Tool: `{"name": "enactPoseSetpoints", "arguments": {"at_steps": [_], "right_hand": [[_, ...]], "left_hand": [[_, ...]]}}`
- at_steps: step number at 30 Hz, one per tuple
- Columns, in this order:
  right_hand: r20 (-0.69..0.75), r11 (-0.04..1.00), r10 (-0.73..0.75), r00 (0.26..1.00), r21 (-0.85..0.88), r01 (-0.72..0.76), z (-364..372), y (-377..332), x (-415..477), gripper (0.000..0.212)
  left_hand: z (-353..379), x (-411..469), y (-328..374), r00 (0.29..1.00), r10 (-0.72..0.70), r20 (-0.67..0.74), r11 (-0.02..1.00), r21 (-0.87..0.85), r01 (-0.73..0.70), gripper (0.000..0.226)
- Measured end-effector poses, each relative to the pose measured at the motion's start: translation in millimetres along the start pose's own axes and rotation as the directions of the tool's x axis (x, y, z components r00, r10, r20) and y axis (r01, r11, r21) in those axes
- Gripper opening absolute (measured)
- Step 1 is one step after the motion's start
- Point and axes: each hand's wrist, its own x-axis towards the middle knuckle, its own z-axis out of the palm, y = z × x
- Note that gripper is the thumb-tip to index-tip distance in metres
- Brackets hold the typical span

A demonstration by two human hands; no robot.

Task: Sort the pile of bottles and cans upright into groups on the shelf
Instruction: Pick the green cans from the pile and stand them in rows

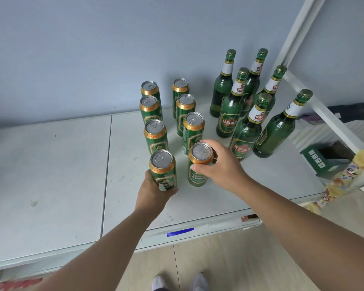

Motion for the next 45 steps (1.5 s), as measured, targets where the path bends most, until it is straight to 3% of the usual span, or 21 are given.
{"name": "enactPoseSetpoints", "arguments": {"at_steps": [13,22,27,39,45], "right_hand": [[0.227,0.998,0.062,0.972,-0.013,-0.061,-17,4,8,0.063],[0.170,0.995,0.057,0.984,-0.086,-0.043,-7,0,1,0.070],[0.215,0.994,0.053,0.975,-0.108,-0.030,-10,1,3,0.066],[0.287,0.988,0.105,0.952,-0.141,-0.066,-15,0,7,0.073],[0.236,0.978,0.169,0.957,-0.163,-0.132,-14,-3,7,0.080]], "left_hand": [[6,0,-5,1.000,0.009,-0.003,1.000,0.006,-0.009,0.068],[2,3,-10,0.999,0.037,0.037,0.987,0.157,-0.043,0.061],[3,3,-8,0.999,0.033,0.023,0.979,0.198,-0.037,0.060],[0,5,-4,0.999,-0.017,0.045,0.982,0.189,0.008,0.066],[-3,7,-2,0.994,-0.045,0.102,0.989,0.146,0.030,0.068]]}}
